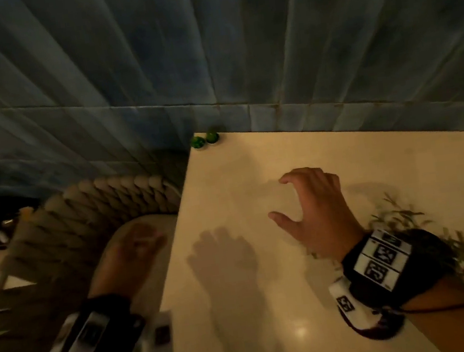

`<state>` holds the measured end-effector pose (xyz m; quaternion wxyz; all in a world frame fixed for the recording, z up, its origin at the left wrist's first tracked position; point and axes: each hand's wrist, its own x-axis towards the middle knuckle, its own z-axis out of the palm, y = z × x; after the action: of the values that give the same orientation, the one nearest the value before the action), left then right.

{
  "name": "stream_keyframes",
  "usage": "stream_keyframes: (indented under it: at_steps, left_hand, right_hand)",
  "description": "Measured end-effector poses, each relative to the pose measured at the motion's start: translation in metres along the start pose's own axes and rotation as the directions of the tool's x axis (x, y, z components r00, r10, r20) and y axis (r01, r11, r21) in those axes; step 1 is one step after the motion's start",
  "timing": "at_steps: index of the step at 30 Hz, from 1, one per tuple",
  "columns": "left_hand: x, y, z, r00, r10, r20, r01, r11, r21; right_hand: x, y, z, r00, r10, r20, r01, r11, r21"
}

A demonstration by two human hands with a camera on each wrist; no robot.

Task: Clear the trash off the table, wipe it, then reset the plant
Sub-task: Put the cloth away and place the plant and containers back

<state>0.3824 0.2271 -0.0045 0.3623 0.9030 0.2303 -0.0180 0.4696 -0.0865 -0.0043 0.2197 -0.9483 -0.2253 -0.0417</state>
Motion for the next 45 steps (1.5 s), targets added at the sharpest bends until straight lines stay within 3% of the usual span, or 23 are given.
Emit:
stream_keyframes:
  at_steps: [3, 6, 9, 13, 17, 19, 22, 28, 32, 39, 43, 45]
  left_hand:
    - [0.052, 0.022, 0.008, 0.999, 0.022, -0.046, -0.024, 0.998, -0.056]
    - [0.117, 0.027, 0.026, 0.998, 0.02, -0.058, -0.019, 1.0, 0.015]
    - [0.167, 0.039, 0.055, 0.999, 0.043, 0.034, -0.048, 0.982, 0.183]
    - [0.215, 0.053, 0.088, 0.974, 0.144, 0.174, -0.199, 0.91, 0.363]
    - [0.255, 0.062, 0.107, 0.955, 0.185, 0.233, -0.272, 0.861, 0.43]
    - [0.269, 0.061, 0.115, 0.937, 0.195, 0.288, -0.323, 0.795, 0.512]
    - [0.268, 0.058, 0.118, 0.945, 0.174, 0.278, -0.305, 0.779, 0.548]
    - [0.21, 0.065, 0.111, 0.942, 0.204, 0.267, -0.324, 0.763, 0.56]
    - [0.117, 0.077, 0.1, 0.916, 0.262, 0.303, -0.388, 0.771, 0.505]
    - [-0.087, 0.081, 0.115, 0.741, 0.378, 0.554, -0.56, 0.804, 0.2]
    - [-0.174, 0.091, 0.153, 0.621, 0.419, 0.662, -0.648, 0.749, 0.134]
    - [-0.202, 0.093, 0.173, 0.595, 0.392, 0.701, -0.644, 0.755, 0.124]
  right_hand:
    - [0.059, -0.013, 0.03, 0.991, 0.0, 0.132, 0.005, 0.999, -0.038]
    - [0.117, -0.021, 0.063, 0.97, 0.021, 0.242, -0.004, 0.997, -0.072]
    - [0.168, -0.026, 0.098, 0.947, 0.043, 0.317, -0.008, 0.994, -0.111]
    - [0.217, -0.031, 0.138, 0.937, 0.074, 0.342, -0.028, 0.99, -0.137]
    - [0.248, -0.03, 0.17, 0.935, 0.074, 0.347, -0.002, 0.979, -0.204]
    - [0.253, -0.028, 0.178, 0.934, 0.064, 0.353, 0.021, 0.972, -0.232]
    - [0.249, -0.027, 0.181, 0.938, 0.076, 0.339, -0.007, 0.98, -0.198]
    - [0.203, -0.042, 0.148, 0.935, 0.141, 0.326, -0.115, 0.989, -0.096]
    - [0.124, -0.05, 0.098, 0.957, 0.199, 0.212, -0.212, 0.976, 0.039]
    - [-0.099, -0.041, 0.02, 0.932, 0.29, 0.218, -0.316, 0.944, 0.097]
    - [-0.214, -0.032, 0.004, 0.862, 0.438, 0.257, -0.439, 0.897, -0.056]
    - [-0.254, -0.023, 0.002, 0.811, 0.517, 0.272, -0.506, 0.855, -0.116]
